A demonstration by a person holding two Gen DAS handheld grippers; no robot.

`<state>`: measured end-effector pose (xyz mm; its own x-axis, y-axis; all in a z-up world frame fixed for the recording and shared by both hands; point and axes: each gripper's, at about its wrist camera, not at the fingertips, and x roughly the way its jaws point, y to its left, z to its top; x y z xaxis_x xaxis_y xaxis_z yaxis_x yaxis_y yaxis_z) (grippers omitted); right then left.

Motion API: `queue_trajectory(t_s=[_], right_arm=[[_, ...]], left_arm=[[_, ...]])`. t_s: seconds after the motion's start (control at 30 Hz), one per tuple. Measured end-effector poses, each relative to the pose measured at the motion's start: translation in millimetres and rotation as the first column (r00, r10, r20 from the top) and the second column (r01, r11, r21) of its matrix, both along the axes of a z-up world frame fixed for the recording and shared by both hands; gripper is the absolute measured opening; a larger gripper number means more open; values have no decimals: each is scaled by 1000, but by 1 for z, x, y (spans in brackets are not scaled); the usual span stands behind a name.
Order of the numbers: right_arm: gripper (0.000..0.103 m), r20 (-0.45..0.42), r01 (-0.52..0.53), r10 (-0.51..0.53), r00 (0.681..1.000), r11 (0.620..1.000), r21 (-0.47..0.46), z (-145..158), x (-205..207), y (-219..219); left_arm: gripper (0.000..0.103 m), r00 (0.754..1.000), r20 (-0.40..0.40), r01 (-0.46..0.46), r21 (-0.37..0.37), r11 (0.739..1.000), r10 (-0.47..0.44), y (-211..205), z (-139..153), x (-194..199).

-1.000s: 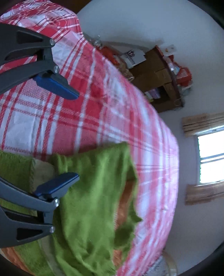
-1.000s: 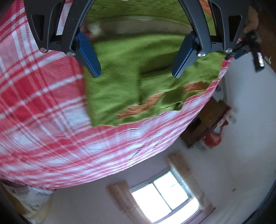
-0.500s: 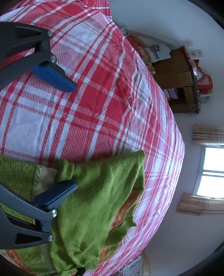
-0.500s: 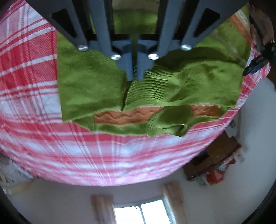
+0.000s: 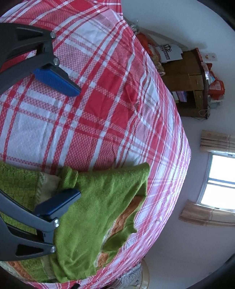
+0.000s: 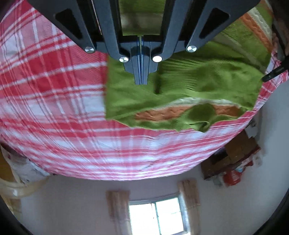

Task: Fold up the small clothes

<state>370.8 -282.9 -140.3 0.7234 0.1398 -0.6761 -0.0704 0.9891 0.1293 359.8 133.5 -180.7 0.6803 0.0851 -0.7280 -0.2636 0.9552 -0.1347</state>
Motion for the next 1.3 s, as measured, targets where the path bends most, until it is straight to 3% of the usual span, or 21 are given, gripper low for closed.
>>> queue_trajectory(t_s=[0.13,0.23,0.3,0.33,0.47,0.53,0.57,0.83,0.97,1.03,1.1,1.2,1.3], right_arm=[[0,-30,-21,22,999,998,55,-9,-4,-10],[8,-23,-27,30,999,992,122,-3,-3,-11],[55,-16,-49,51,999,990,134,3,-1,-4],[59,-13,-69,71,997,987,147,5,1,2],[58,-29,-104,109,994,984,143,4,11,23],[18,-84,-104,111,990,990,91,-6,19,33],[3,-106,-110,117,987,991,72,-10,21,38],[3,12,-98,98,995,995,-9,18,3,24],[4,-75,-107,107,991,994,-2,-4,14,17],[15,-125,-92,85,988,995,-46,-19,17,17],[51,-106,-51,43,993,996,-73,-16,12,12],[55,-58,-27,25,998,999,-35,-1,2,2],[54,9,-84,84,996,996,-3,17,-4,13]], left_arm=[[103,1000,14,7,-15,1000,-7,2,1,0],[103,998,58,13,-90,996,-8,13,1,-5],[103,997,75,12,-121,993,-3,18,1,-7],[103,997,75,10,-117,993,-2,17,1,-6],[103,998,63,5,-97,995,1,15,1,-3],[103,998,56,4,-80,997,0,12,1,-3],[103,998,57,5,-77,997,0,11,1,-2],[103,998,69,7,-93,996,0,14,2,-7],[103,998,66,6,-87,996,0,13,2,-6],[103,998,55,6,-80,997,-2,13,2,-5],[103,1000,23,4,-66,998,-3,11,5,-2],[103,1000,23,3,-40,999,-2,5,24,-3],[103,998,58,32,-7,999,-31,-13,43,-1]])
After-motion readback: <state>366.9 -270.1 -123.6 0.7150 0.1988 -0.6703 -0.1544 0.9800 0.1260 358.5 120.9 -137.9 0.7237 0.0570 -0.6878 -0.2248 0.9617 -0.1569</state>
